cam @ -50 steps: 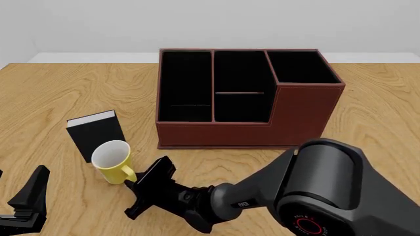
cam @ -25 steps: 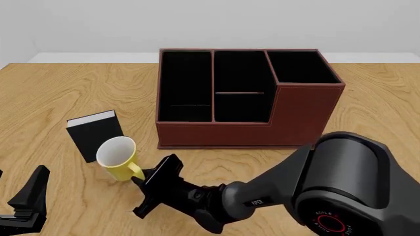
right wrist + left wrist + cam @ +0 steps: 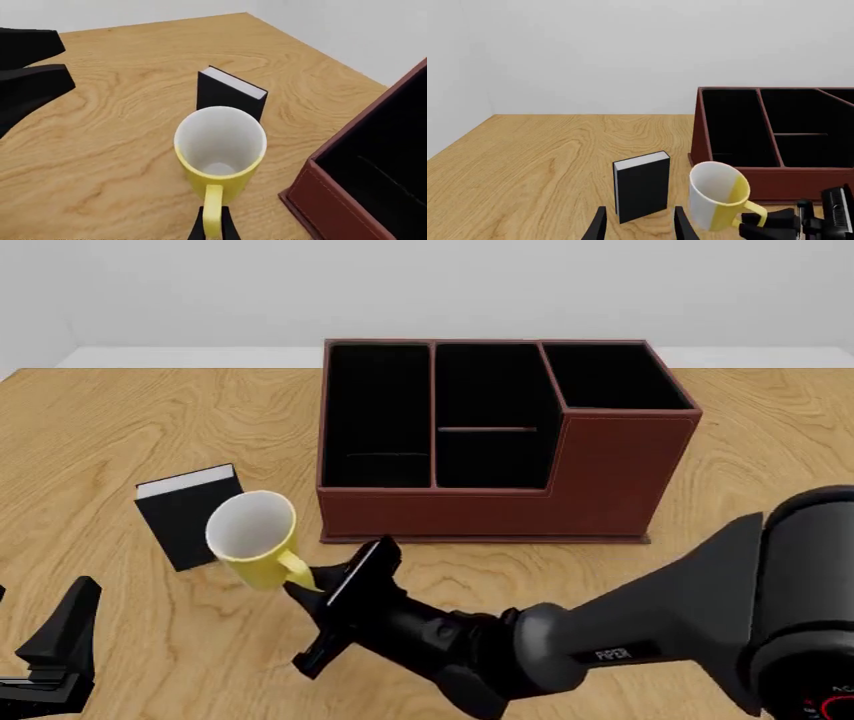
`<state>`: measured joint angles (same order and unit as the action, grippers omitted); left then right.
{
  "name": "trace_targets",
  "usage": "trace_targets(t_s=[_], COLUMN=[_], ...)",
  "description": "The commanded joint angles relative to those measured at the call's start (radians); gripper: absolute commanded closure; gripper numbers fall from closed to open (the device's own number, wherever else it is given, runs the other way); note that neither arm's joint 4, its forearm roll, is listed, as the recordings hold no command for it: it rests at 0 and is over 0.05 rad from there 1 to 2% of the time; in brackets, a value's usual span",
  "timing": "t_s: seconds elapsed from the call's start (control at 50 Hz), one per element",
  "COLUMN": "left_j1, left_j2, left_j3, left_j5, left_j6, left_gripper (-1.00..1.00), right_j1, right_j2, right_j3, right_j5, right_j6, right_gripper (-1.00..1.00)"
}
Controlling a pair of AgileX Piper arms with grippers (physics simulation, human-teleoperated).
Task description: Pick up the yellow and white mug and place it to the right of the caddy.
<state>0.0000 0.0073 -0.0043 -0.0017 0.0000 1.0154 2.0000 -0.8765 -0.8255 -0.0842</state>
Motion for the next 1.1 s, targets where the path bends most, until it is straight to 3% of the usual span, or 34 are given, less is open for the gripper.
trace_targets(t_s=[0.02, 0.48, 1.1], left_j1=[0.000, 0.000, 0.000], left_j2=[0.000, 0.000, 0.000], left_j3=[0.000, 0.000, 0.000], left_j5=[0.000, 0.000, 0.000], left_j6=[0.000, 0.000, 0.000], left_gripper=[-1.00, -1.00, -1.00], right_j1=[-0.003, -0.008, -0.036], right_j2=[-0.122, -0.245, -0.384], right_j3=[0.080, 0.161, 0.233], right_j5=[-0.010, 0.005, 0.047], right_j6=[0.009, 0.007, -0.055], right_gripper=[1.00, 1.00, 1.00])
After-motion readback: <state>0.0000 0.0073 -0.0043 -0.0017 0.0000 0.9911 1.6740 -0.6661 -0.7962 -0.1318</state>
